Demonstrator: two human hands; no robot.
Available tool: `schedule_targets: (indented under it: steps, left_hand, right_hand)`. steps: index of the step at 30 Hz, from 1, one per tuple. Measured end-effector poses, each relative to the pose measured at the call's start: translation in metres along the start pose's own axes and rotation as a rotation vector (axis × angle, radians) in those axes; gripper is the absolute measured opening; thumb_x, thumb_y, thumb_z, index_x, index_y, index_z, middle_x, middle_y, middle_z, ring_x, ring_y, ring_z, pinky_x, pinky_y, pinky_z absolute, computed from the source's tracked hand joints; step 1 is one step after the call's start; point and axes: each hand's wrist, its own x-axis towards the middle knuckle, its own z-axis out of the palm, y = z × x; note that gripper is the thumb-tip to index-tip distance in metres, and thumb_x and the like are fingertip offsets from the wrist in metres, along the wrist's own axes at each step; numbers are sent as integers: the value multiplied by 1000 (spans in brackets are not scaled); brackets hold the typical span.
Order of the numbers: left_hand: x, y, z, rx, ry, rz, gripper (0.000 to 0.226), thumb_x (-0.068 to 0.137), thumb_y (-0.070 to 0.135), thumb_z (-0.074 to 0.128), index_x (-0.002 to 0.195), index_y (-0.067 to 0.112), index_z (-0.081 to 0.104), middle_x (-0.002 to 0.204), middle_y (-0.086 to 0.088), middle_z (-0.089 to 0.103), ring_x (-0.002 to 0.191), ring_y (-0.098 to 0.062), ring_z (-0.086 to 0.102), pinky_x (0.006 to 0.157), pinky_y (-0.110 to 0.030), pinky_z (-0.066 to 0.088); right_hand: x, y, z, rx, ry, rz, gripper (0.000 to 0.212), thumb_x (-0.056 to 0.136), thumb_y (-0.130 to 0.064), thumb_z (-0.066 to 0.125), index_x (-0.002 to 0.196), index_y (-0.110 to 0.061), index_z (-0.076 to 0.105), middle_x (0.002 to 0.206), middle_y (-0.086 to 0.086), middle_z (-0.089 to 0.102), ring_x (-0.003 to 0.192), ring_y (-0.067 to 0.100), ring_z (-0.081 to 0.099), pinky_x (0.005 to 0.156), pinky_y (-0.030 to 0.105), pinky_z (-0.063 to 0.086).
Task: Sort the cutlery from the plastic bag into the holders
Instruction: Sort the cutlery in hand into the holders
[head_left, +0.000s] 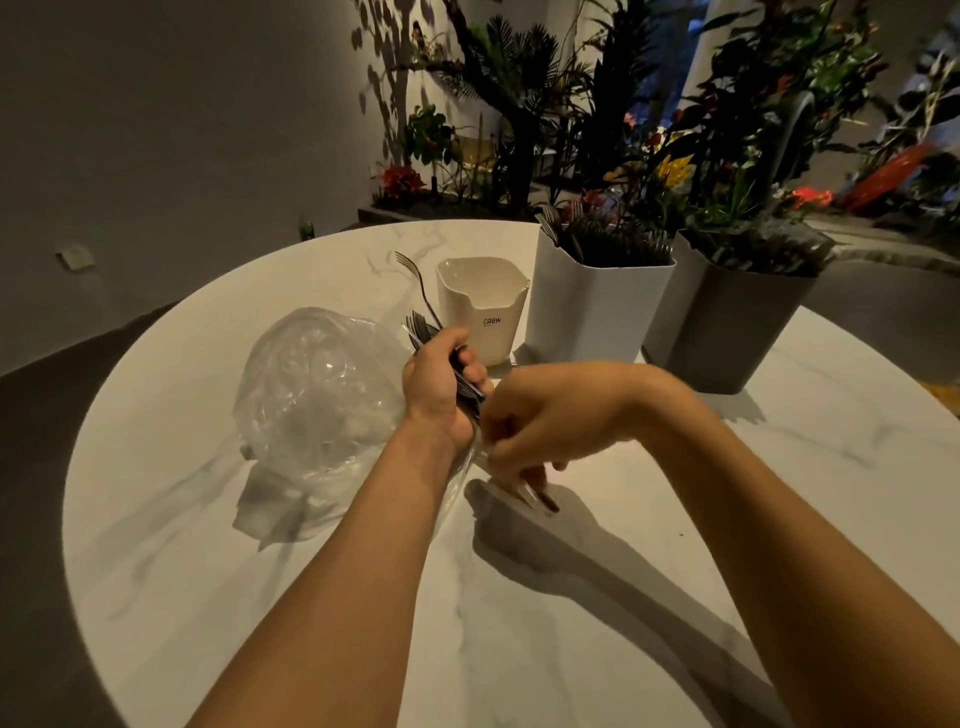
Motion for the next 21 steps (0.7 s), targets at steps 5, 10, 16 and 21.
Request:
schedule_targets:
  steps: [5, 10, 16, 21]
  left_hand:
    - [3, -1, -6, 53, -22, -1, 28, 82, 20, 68, 63, 20, 48, 59, 1, 38, 57, -17, 40, 56, -33, 36]
    - [-1, 2, 1, 34, 8, 17, 27, 93, 15, 58, 68, 18, 48, 57, 4, 41, 42, -9, 38, 41, -23, 34]
    - [-3, 4, 1, 35, 2, 5, 27, 94, 18, 58, 69, 19, 49, 58, 5, 41, 42, -8, 38, 43, -23, 33]
    - [-7, 4, 5, 9, -19, -40, 26, 93, 18, 56, 68, 20, 48, 58, 6, 42, 41, -8, 36, 44, -23, 30]
  right_hand:
    - [-13, 14, -15, 438, 186, -138, 15, 106, -21, 49, 110, -7, 50, 86, 13, 74, 75, 26, 74, 64, 32, 59]
    - [5, 33, -15, 594, 446, -66, 7, 106, -16, 45, 107, -9, 45, 70, 3, 46, 55, 10, 40, 52, 26, 34]
    - [12, 33, -16, 535, 592, 11, 21, 104, -13, 49, 122, -20, 57, 82, 7, 59, 64, 14, 56, 60, 30, 44]
    - [32, 17, -36, 269, 783, 59, 39, 100, -10, 47, 133, -21, 64, 128, 1, 67, 110, 14, 62, 84, 22, 47]
